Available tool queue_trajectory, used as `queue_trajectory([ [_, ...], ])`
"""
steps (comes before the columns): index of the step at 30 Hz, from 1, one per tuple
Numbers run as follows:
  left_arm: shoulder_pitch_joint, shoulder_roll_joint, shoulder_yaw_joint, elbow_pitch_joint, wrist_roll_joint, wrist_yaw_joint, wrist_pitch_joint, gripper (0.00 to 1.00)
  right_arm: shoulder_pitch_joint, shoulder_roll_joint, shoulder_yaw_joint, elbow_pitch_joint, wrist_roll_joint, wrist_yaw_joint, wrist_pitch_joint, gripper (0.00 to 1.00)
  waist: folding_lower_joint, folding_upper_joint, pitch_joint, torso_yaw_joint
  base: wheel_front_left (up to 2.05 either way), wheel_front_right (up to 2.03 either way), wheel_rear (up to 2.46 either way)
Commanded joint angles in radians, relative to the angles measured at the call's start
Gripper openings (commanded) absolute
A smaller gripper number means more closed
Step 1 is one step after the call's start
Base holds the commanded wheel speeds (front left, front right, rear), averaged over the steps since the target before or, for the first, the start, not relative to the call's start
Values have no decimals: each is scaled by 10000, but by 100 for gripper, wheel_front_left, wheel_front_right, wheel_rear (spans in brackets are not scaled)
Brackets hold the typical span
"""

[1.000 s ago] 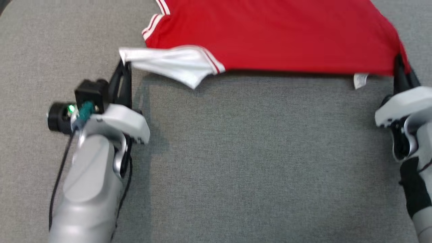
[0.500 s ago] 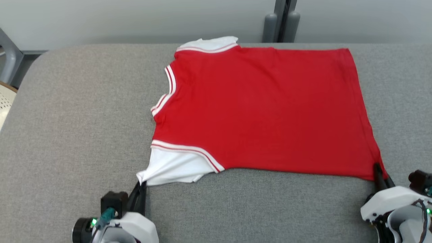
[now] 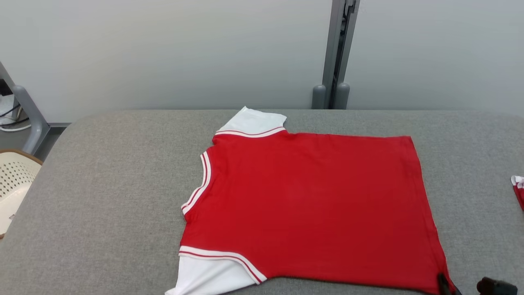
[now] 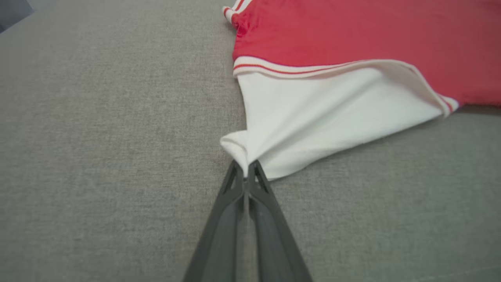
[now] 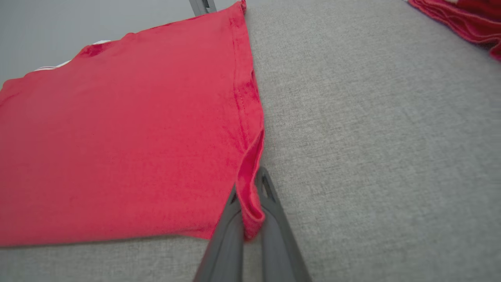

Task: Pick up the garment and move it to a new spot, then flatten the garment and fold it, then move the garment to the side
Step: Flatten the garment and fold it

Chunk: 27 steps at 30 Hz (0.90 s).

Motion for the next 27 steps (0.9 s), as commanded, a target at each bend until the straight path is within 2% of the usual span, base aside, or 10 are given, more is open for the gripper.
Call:
queue_trajectory([
  [1,211,91,110,-43,40,-9,-15,0,279,-49,-31,-67,20,-6,-42,0,0,0,-177,24,0,0,0],
  [12,523,81,121,-801,69,-26,-15,0,641,-44,-254,-296,99,-6,-42,0,0,0,-237,71,0,0,0],
  [20,-585,73,196,-2225,97,-108,-15,0,-172,-14,-411,-890,272,-5,-42,0,0,0,291,35,0,0,0],
  [27,-2142,73,265,-2287,516,-284,-15,0,-1416,-89,-176,-939,359,-5,-42,0,0,0,1033,-134,0,0,0],
])
